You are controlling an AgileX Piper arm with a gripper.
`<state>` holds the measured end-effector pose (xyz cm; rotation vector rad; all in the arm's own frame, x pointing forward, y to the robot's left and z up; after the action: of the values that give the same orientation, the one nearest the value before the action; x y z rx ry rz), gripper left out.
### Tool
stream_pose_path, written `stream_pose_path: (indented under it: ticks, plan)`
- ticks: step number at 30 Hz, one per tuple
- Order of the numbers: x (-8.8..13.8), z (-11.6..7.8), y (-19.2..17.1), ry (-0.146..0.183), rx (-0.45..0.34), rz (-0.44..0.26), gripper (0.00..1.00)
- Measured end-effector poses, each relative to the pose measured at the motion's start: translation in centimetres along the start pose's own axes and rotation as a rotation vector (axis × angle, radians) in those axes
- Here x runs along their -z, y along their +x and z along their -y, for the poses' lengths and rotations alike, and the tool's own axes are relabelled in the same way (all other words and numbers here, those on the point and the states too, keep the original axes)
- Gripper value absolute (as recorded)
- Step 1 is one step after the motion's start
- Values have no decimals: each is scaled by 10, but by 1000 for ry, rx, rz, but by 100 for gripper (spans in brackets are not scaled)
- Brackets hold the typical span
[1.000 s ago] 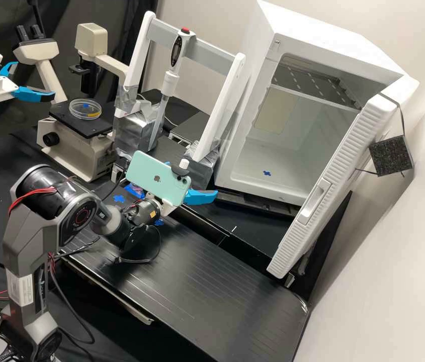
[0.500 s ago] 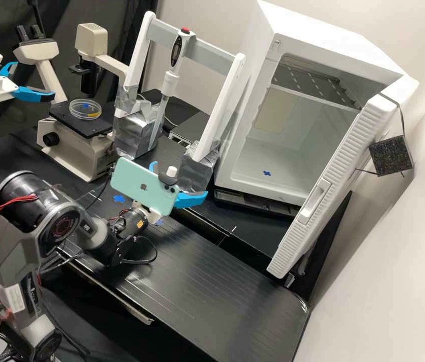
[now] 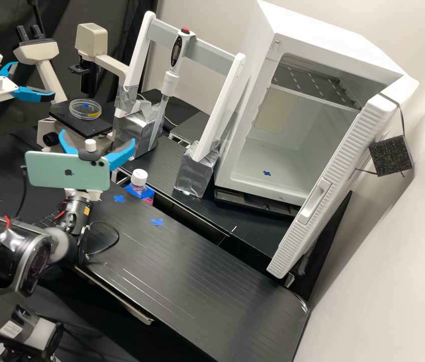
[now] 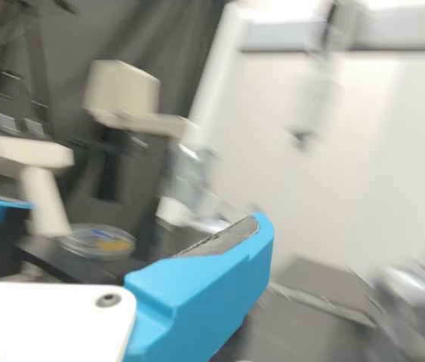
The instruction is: Move the petri dish to the bench
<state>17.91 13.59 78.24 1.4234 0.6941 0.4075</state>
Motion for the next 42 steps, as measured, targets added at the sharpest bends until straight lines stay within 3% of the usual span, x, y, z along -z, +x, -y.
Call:
stream_pose_path:
  ticks: [4, 7, 12, 16, 27, 37, 42]
  plan:
    - [19, -1, 12, -3, 31, -86, 100]
    - [34, -3, 24, -29, 64, -164, 100]
    - [51, 2, 53, -24, 140, -248, 100]
    - [51, 15, 84, -9, 214, -222, 100]
    - [29, 49, 169, 105, 380, -66, 100]
    - [10, 60, 214, 184, 395, -49, 100]
    - [-3, 68, 231, 180, 393, -25, 100]
